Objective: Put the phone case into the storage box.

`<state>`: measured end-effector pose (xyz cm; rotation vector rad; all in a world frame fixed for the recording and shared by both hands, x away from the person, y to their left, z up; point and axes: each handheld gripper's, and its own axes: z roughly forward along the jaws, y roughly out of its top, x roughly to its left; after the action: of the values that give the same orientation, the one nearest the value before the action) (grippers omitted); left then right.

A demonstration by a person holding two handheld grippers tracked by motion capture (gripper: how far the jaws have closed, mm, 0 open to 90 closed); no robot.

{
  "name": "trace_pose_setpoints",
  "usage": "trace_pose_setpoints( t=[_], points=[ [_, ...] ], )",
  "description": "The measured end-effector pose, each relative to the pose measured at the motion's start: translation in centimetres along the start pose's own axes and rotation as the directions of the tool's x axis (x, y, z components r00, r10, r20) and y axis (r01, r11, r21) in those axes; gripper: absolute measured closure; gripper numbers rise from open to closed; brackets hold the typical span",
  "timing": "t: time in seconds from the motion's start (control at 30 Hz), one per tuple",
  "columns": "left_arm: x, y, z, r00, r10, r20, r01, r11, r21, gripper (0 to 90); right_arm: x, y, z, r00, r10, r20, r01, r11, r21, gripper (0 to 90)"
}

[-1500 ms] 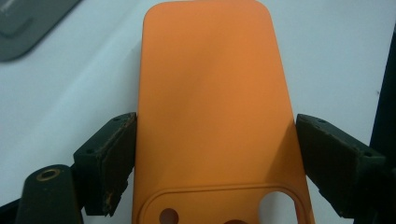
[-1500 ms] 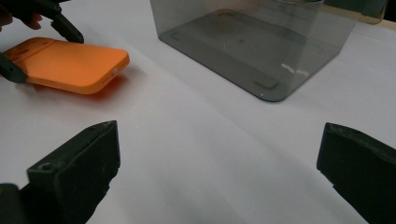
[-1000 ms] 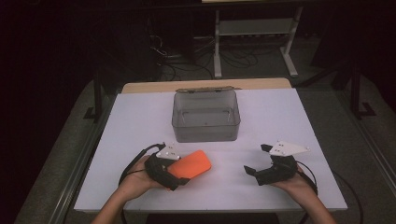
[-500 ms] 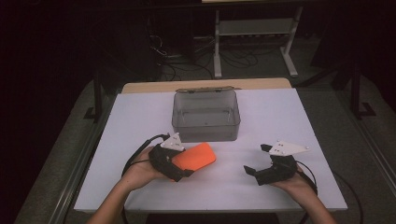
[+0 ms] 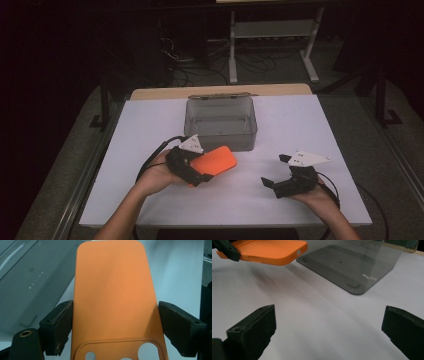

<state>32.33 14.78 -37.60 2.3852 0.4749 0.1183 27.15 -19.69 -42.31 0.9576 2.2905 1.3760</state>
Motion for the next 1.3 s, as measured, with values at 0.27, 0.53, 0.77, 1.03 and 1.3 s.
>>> trace_pose_setpoints(
  t=[0.27, 0.53, 0.77, 1.03, 1.3],
  points=[
    [0.4, 0.6, 0.4, 0.9999, -0.013, -0.004, 0.013, 0.9998, 0.014, 15.6, 0.0, 0.0, 0.0, 1.0, 0.001, -0.003, -0.001, 1.0, 0.002, 0.0],
    [0.6, 1.2, 0.4, 0.9999, -0.015, -0.009, 0.015, 0.9998, 0.011, 15.6, 0.0, 0.0, 0.1, 1.0, -0.001, -0.005, 0.001, 1.0, 0.003, 0.0],
    [0.6, 1.2, 0.7, 0.9998, -0.016, -0.009, 0.016, 0.9995, 0.026, 15.6, 0.0, 0.0, 0.2, 1.0, -0.007, -0.005, 0.007, 1.0, 0.001, 0.0],
    [0.7, 1.1, 0.7, 0.9998, -0.02, -0.004, 0.02, 0.9994, 0.029, 15.6, -0.1, 0.4, 0.4, 1.0, -0.002, -0.004, 0.002, 1.0, -0.013, 0.0],
    [0.8, 1.2, 0.7, 0.9998, -0.02, 0.001, 0.02, 0.9993, 0.033, 15.6, -1.0, 0.9, 1.0, 0.9996, 0.022, -0.016, -0.023, 0.999, -0.029, 0.0]
  ],
)
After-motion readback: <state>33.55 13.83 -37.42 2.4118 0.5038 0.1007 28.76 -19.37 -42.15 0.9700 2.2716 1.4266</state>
